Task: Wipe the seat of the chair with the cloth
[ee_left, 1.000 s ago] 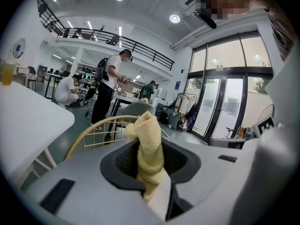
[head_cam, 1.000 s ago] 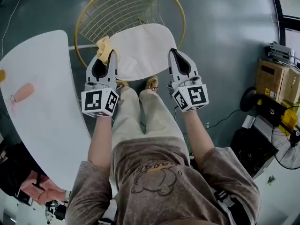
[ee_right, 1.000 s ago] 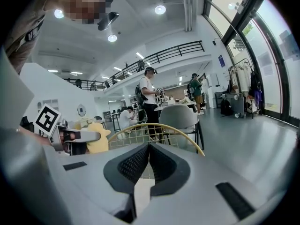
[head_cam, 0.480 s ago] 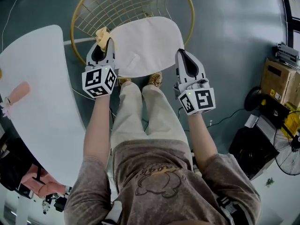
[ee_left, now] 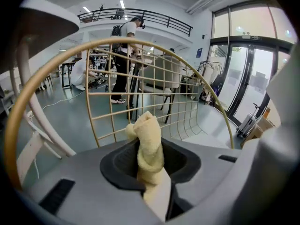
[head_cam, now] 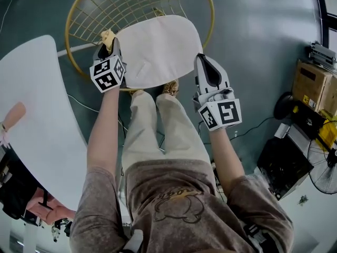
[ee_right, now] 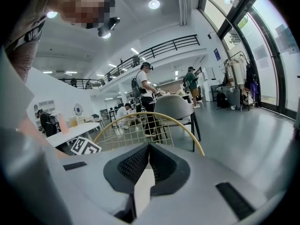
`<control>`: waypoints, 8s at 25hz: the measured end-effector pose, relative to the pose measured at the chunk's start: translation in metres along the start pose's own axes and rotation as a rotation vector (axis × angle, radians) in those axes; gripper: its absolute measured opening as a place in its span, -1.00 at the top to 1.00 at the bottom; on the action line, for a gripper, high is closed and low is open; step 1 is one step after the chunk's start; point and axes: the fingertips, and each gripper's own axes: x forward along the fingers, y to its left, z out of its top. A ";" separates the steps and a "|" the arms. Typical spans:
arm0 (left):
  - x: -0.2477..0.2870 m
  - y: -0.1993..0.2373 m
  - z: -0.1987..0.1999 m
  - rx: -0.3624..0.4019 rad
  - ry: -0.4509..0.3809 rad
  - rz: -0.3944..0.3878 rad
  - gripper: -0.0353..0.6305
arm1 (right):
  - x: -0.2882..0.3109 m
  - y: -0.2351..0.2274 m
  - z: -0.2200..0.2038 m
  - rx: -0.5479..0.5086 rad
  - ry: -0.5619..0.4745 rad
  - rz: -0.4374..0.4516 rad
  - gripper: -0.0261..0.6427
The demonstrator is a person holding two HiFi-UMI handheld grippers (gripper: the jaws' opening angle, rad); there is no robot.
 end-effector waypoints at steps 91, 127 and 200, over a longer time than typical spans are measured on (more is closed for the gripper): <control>0.095 -0.257 -0.027 -0.143 0.299 -0.617 0.56 | -0.033 -0.060 -0.053 0.064 0.058 -0.101 0.84; -0.067 0.008 -0.035 -0.254 0.229 -0.068 0.56 | 0.011 0.013 -0.045 0.001 0.094 0.079 0.84; 0.082 -0.219 -0.124 -0.090 0.432 -0.325 0.57 | -0.032 -0.064 -0.071 0.037 0.138 -0.048 0.84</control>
